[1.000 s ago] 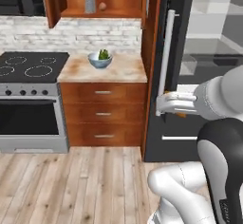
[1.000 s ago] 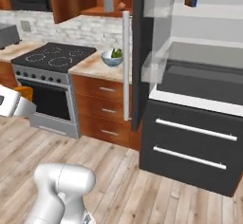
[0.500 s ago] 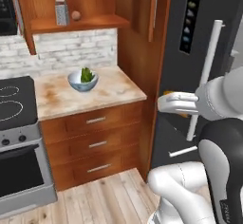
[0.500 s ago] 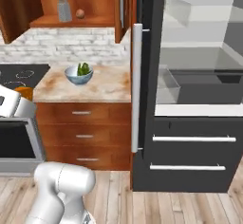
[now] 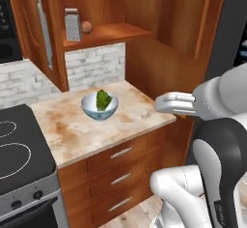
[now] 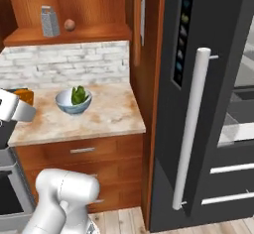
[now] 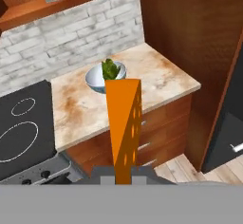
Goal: Pick the cheese from the fridge and the cheese grater from the cabinet and place them next to the salad bowl.
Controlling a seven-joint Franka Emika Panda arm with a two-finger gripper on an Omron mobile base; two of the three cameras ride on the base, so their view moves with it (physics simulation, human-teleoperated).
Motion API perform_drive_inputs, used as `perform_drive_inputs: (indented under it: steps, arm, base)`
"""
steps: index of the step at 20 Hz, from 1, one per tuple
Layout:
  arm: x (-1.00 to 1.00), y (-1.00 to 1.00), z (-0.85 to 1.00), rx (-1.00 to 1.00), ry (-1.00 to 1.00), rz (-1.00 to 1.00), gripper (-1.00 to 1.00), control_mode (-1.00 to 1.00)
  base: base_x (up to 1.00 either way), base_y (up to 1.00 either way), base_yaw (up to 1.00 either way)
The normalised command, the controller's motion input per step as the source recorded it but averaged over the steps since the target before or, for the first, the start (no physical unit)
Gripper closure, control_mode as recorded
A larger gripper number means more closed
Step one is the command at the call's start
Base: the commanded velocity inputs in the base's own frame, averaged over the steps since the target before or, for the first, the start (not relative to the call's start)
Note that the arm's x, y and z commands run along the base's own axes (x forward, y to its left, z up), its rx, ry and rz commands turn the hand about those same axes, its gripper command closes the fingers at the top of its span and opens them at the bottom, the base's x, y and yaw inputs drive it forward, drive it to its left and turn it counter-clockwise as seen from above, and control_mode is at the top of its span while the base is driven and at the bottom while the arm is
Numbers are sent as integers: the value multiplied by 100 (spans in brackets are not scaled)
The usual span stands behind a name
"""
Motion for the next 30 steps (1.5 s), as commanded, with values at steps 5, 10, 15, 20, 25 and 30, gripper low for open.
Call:
perform_drive_inputs:
  steps: [5,10,15,20,25,30]
  arm:
    - [0,0,0,0,0,0,100,100]
    - [0,0,0,0,0,0,100,100]
    - [0,0,0,0,0,0,100,100]
    - [0,0,0,0,0,0,100,100]
    - [0,0,0,0,0,0,100,100]
    - [0,0,0,0,0,0,100,100]
  base:
    - [73,3,-13]
    - [71,0,-22]
    - [61,0,-27]
    - [0,1,-3]
    - [0,0,0]
    - [0,0,0]
